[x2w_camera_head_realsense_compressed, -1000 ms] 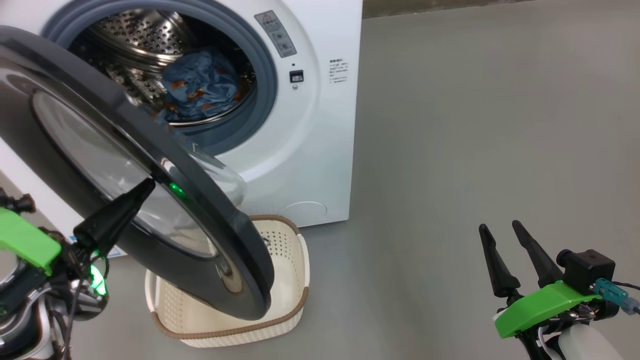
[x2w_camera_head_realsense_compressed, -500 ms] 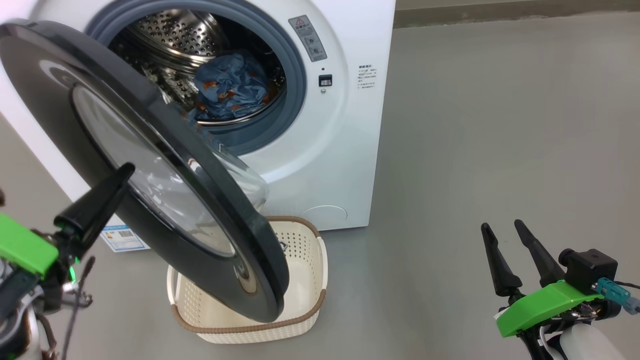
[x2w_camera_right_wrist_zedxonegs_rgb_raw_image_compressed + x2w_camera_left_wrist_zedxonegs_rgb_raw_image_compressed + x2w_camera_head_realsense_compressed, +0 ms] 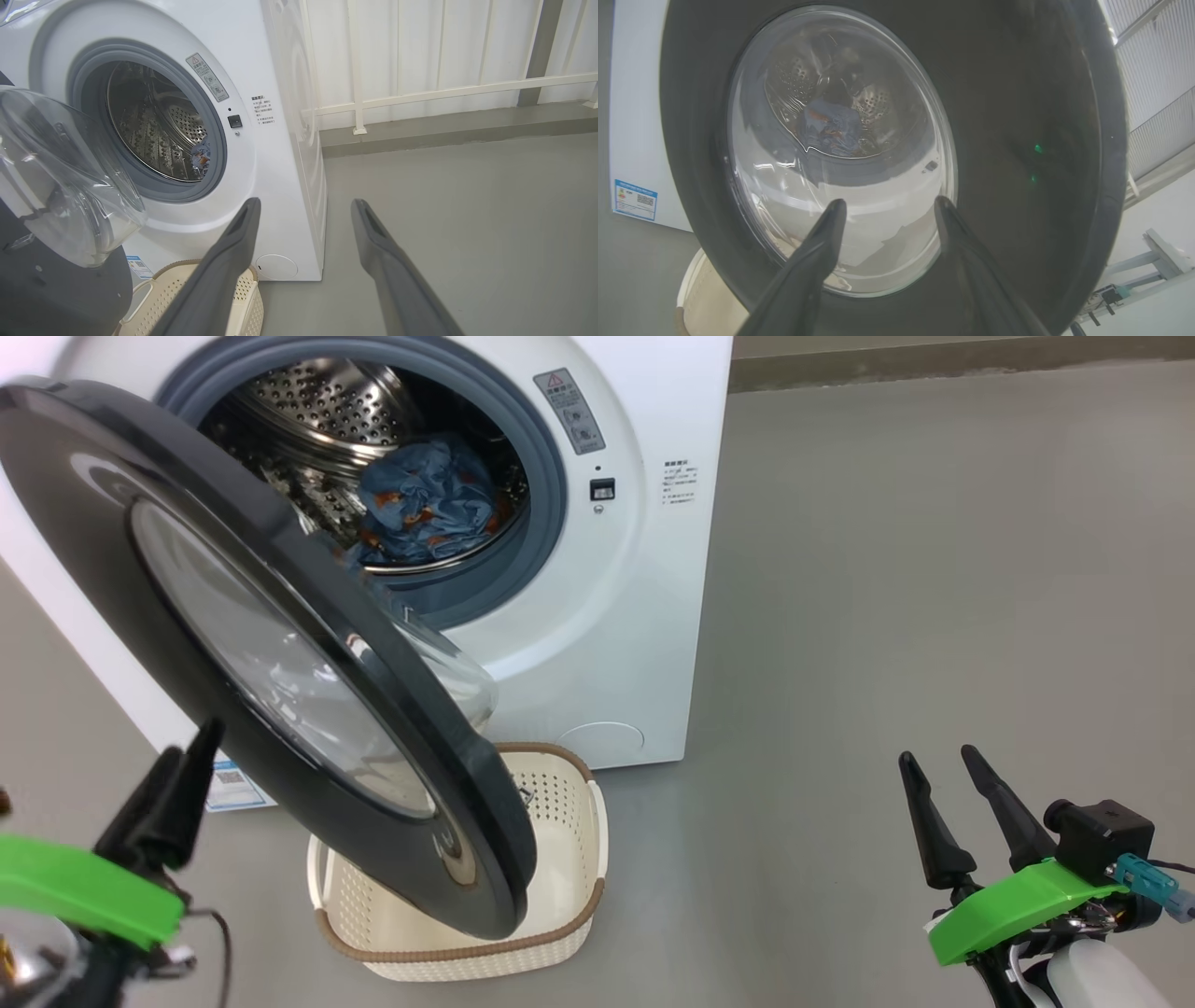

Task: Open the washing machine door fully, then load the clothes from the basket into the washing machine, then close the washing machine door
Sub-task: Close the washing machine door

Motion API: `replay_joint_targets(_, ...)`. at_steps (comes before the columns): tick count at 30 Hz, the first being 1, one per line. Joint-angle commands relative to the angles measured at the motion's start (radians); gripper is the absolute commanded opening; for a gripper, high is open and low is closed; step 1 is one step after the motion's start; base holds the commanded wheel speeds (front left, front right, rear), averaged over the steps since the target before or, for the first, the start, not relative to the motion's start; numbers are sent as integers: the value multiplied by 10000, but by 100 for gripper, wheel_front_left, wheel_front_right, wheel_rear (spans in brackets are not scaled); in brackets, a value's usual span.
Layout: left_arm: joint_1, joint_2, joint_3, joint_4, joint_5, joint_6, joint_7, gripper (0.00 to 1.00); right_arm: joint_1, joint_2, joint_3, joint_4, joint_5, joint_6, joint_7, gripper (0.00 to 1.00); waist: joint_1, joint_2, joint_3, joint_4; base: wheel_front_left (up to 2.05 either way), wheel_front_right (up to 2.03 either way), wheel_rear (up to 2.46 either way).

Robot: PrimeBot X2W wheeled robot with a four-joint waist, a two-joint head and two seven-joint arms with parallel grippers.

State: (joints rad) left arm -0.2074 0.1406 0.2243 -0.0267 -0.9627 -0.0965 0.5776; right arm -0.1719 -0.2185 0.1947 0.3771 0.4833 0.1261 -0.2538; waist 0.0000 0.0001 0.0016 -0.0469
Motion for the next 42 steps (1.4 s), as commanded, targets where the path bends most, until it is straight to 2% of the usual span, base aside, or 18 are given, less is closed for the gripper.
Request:
replay_joint_targets(1,-43,306,229,-209,344,-101,-278,100,-176,-156,203,-259,-52,46,-80,100,0,-1,12,-29,0,0,0)
replay_joint_targets(6,532,237,-296,77,1587,-287,-2212,100,-168,-171,211,-255,-48,46,-80,100,0,-1,35,-91,0,0,0)
replay_joint_targets(13,932,410,-1064,748,2606,-335,-4624,100,-163,-174,202,-238,-63,46,-80,100,0,-1,23,-89,0,0,0)
replay_joint_targets(16,1044,340,-1270,1208,2683,-338,-5560,100,-185,-169,208,-243,-59,46,-80,100,0,-1,20,-95,0,0,0)
replay_joint_targets(22,1178,690,-2091,2307,3448,-339,-7230,100,-230,-158,202,-263,-54,46,-80,100,0,-1,82,-157,0,0,0)
replay_joint_targets(29,1110,756,-2438,3027,4030,-340,-8039,100,-251,-208,104,-294,-71,46,-80,100,0,-1,196,-185,0,0,0)
replay_joint_targets(42,879,645,-2630,3461,4258,-341,-8351,100,-272,-281,51,-311,-96,46,-80,100,0,-1,239,-109,0,0,0)
